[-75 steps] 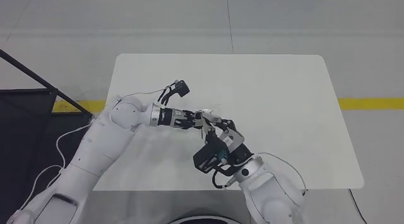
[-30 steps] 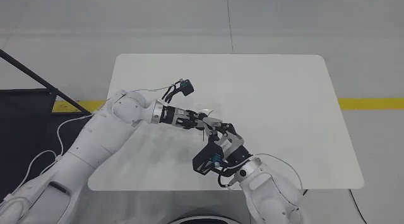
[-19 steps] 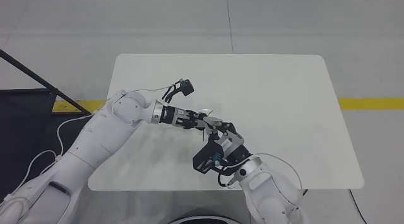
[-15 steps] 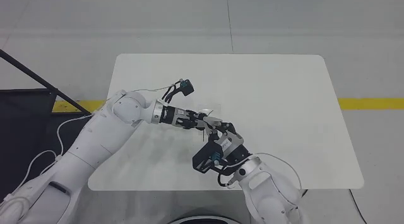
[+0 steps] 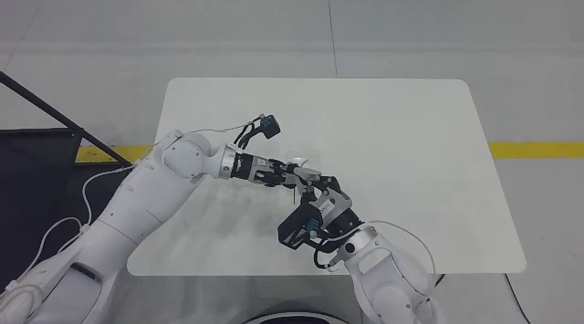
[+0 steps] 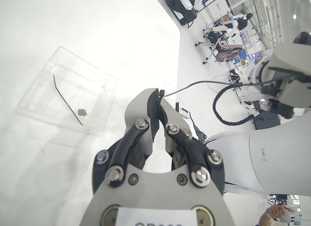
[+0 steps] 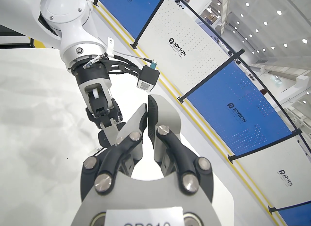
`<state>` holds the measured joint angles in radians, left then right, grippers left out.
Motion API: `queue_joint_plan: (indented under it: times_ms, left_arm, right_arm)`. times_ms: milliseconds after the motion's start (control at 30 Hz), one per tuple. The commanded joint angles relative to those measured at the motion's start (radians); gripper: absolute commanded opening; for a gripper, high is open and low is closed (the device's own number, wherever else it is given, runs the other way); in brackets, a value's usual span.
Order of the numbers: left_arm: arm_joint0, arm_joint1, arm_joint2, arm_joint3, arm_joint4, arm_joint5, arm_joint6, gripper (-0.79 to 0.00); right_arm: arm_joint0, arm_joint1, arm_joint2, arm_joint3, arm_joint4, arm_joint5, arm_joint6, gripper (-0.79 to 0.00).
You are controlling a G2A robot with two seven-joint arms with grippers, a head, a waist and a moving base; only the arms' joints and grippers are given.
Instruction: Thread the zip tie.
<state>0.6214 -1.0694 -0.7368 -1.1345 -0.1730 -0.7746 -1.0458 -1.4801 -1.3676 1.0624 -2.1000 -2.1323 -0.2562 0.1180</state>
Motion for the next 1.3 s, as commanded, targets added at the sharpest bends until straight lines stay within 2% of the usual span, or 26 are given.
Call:
queue_joint_plan:
  times_ms: [0, 1267]
  left_arm:
    - [0.0, 0.0, 0.0, 0.0, 0.0, 0.0, 0.0, -0.785]
    - [0.0, 0.0, 0.0, 0.0, 0.0, 0.0, 0.0, -0.785]
  right_arm:
    - [0.0, 0.001, 0.0, 0.0, 0.001, 0.0, 0.002, -0.785]
    - [0.009, 0.008, -0.009, 0.006, 0.013, 0.024, 0.01, -0.785]
